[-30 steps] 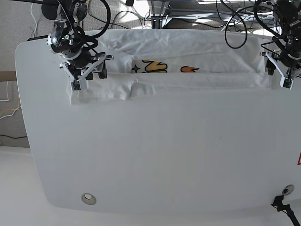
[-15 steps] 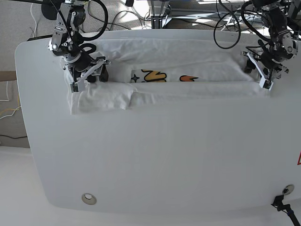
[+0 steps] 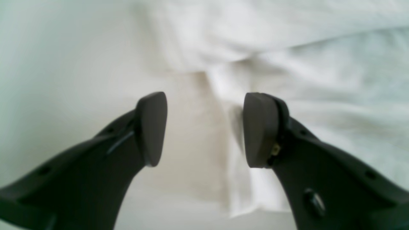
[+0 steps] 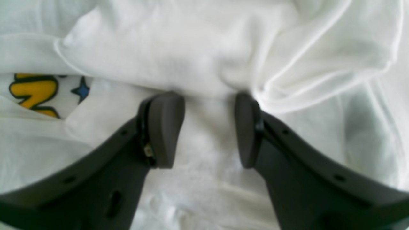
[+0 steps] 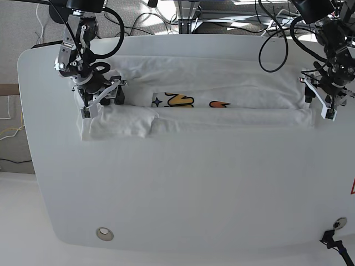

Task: Fold the T-shirt properly
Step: 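Grasp the folded edge with both grippers and pull it taut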

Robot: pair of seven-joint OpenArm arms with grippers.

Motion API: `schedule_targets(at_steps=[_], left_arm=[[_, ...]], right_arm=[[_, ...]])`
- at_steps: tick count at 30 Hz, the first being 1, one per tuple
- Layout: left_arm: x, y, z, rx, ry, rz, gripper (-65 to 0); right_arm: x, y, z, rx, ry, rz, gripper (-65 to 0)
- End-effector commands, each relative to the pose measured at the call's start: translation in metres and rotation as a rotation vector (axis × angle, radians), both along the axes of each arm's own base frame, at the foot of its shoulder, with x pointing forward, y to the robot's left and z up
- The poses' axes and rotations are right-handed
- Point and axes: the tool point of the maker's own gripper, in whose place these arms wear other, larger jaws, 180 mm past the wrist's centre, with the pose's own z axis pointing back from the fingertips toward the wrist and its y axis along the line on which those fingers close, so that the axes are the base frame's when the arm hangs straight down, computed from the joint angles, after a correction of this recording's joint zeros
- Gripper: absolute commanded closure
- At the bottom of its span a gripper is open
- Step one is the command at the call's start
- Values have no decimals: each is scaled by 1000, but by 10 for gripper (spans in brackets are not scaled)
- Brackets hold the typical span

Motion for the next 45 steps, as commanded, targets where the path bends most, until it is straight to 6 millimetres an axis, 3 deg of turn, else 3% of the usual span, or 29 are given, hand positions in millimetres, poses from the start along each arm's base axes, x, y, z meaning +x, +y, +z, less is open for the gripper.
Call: schedule_targets(at_steps=[1, 5, 9, 15, 19, 22, 30, 32, 35, 38, 41, 45], left_arm=[[14, 12, 35, 2, -118, 20, -344], [9, 31, 43, -20, -112, 56, -345], [6, 22, 31, -134, -102, 71, -356], [3, 13, 15, -235, -93, 88, -592], [-2, 6, -6, -320, -56, 108, -590], [-2, -14, -23, -348, -1, 64, -590], [2, -36, -29, -356, 29, 0, -589], [2, -36, -29, -357, 30, -1, -519], [2, -36, -29, -355, 30, -1, -286], [1, -36, -29, -354, 30, -1, -103], [7, -35, -18, -335, 1, -16, -67], [22, -40, 15, -276, -86, -70, -61]], right_arm=[[2, -9, 3, -36, -1, -6, -290], [2, -9, 3, -36, -1, -6, -290], [5, -8, 5, -34, -9, -5, -290], [10, -8, 7, -31, -17, -6, -290], [10, -7, 7, -31, -17, -5, -290], [10, -7, 7, -31, -17, -5, -290], [10, -7, 8, -30, -18, -5, -290], [10, -7, 8, -28, -19, -5, -290], [9, -6, 7, -27, -18, -5, -290], [9, -6, 7, -25, -16, -5, -290], [8, -6, 7, -24, -15, -5, -290], [8, -6, 6, -22, -14, -5, -290]])
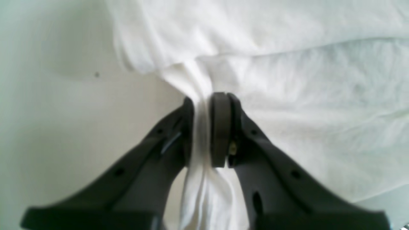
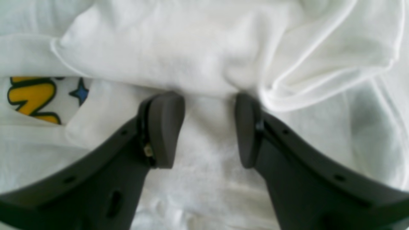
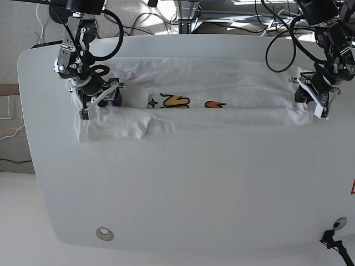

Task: Fold the T-shirt properly
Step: 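Grasp the folded edge with both grippers and pull it taut, then move the left gripper inward over the shirt and back to the edge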

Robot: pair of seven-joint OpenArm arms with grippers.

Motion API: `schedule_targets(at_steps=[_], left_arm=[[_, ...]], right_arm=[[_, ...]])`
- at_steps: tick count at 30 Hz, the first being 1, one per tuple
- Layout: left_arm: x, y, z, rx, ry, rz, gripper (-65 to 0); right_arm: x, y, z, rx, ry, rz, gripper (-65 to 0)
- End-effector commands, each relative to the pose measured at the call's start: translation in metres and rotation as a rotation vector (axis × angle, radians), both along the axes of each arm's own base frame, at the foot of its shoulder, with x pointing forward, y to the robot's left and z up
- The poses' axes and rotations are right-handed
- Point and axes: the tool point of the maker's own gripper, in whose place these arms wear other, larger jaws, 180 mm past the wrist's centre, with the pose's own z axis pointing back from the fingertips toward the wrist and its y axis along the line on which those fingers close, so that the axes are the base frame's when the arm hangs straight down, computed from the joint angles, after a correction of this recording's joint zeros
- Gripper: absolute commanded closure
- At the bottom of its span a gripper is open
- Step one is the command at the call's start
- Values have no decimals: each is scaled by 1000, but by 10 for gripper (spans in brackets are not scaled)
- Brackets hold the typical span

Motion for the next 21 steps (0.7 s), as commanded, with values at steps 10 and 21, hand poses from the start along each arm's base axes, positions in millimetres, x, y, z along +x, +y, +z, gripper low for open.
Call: schedule_targets(at_steps=[10, 21], left_arm=[[23, -78, 69, 100, -174, -268, -61], [26, -176, 64, -59, -201, -413, -63]], right_arm=[[3, -1, 5, -2, -15, -2, -290], [4, -1, 5, -2, -16, -2, -290]])
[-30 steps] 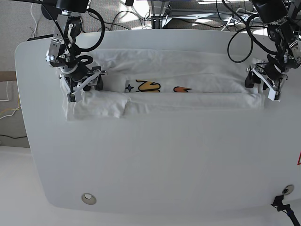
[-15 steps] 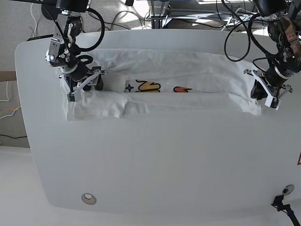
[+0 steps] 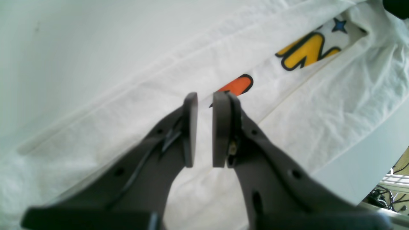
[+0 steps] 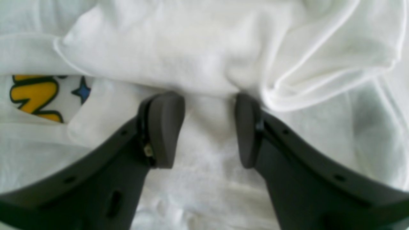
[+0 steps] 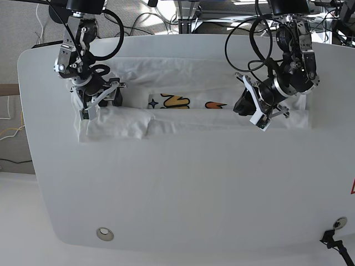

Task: Fold the T-shirt properly
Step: 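Move the left gripper inward over the shirt and back to the edge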

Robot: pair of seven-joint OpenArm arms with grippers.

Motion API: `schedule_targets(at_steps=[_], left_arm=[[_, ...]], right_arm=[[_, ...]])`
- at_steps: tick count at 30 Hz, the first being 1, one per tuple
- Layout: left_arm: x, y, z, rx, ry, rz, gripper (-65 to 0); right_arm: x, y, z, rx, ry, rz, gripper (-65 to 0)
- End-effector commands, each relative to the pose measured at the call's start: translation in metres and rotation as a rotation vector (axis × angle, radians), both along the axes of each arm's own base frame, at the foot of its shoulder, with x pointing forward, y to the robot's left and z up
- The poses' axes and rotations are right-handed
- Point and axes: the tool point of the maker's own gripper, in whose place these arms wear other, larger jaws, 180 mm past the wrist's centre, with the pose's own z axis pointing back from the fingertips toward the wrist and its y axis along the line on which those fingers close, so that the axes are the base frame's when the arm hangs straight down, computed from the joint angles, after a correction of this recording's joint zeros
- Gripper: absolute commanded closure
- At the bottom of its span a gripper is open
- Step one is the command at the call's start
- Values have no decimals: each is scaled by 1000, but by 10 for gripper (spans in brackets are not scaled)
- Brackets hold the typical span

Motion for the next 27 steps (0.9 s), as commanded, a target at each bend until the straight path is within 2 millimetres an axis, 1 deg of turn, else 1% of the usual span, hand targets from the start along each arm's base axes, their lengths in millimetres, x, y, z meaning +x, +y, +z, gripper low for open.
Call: schedule_targets(at_steps=[1, 4, 5, 6, 7, 8, 10, 11, 12, 13, 15, 17, 19, 21, 23, 25, 27], left_arm=[[10, 14, 14, 8, -53, 24, -64], [16, 50, 20, 71, -72, 72, -67], [20, 62, 25, 96, -84, 87, -82], [22, 74, 29, 118, -93, 102, -126], [23, 87, 32, 136, -100, 126, -203], [23, 100, 33, 144, -99, 158, -292], [22, 125, 32, 151, -90, 232, -488], [21, 136, 29, 168, -81, 258, -560], [22, 147, 30, 201, -78, 274, -602], [22, 155, 28, 232, -68, 284, -605], [19, 164, 17, 260, -35, 304, -604], [15, 176, 11, 290, -13, 312, -604], [14, 178, 5, 283, -5, 317, -604], [10, 183, -6, 272, 31, 329, -604], [4, 199, -13, 273, 58, 377, -604], [-1, 215, -16, 309, 76, 418, -604], [-5, 221, -19, 336, 91, 431, -604]], right_arm=[[5, -3, 6, -7, -17, 0, -290], [6, -3, 7, -6, -19, 0, -290], [6, -3, 6, -5, -18, -1, -290], [6, -1, 6, -1, -18, -1, -290], [6, 4, 5, 9, -17, -3, -290], [5, 6, 4, 12, -15, -4, -290], [5, 8, 4, 18, -15, -5, -290], [5, 8, 4, 18, -15, -5, -290], [5, 9, 4, 19, -15, -5, -290], [5, 9, 4, 19, -15, -5, -290], [5, 9, 4, 19, -15, -5, -290], [5, 9, 4, 21, -16, -6, -290], [5, 9, 4, 21, -16, -6, -290], [5, 9, 4, 21, -16, -6, -290], [5, 9, 4, 21, -16, -6, -290], [5, 9, 4, 21, -16, -6, -290], [5, 9, 4, 21, -16, -6, -290]])
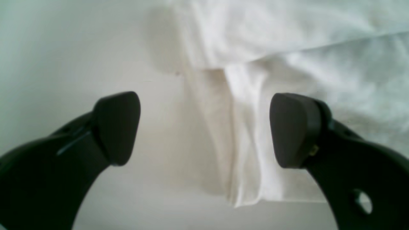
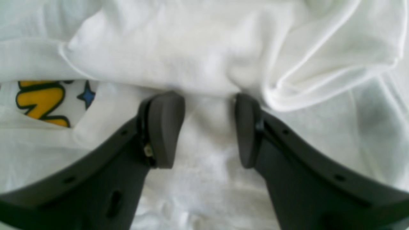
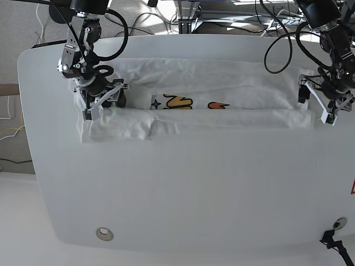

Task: Fold the T-shirt properly
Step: 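Move the left gripper inward over the shirt and back to the edge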

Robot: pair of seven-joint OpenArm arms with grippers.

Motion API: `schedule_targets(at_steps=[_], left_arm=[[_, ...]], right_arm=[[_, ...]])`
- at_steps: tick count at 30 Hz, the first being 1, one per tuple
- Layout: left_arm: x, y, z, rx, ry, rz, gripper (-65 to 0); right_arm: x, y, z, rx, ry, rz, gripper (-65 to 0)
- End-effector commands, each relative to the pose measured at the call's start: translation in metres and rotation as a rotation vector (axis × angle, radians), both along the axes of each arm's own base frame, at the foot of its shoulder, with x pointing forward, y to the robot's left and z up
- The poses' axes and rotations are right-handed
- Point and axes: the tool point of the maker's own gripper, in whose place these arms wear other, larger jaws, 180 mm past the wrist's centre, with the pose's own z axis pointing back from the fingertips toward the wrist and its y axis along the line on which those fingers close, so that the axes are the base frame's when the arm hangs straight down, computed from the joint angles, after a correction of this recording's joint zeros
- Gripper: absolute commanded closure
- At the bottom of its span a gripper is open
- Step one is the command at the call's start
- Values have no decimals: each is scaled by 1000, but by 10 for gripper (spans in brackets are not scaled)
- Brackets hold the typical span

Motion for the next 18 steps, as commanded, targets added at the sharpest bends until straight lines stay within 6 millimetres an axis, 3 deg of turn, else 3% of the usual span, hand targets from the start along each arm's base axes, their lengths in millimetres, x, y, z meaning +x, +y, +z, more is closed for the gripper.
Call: schedule_targets(at_steps=[1, 12, 18], left_arm=[[11, 3, 12, 10, -54, -14, -604], [-4, 2, -25, -65, 32, 23, -604], [-3, -19, -35, -91, 54, -18, -604]], right_arm=[[3, -2, 4, -4, -9, 5, -290], [3, -2, 4, -4, -9, 5, -290], [3, -2, 4, -4, -9, 5, -290]])
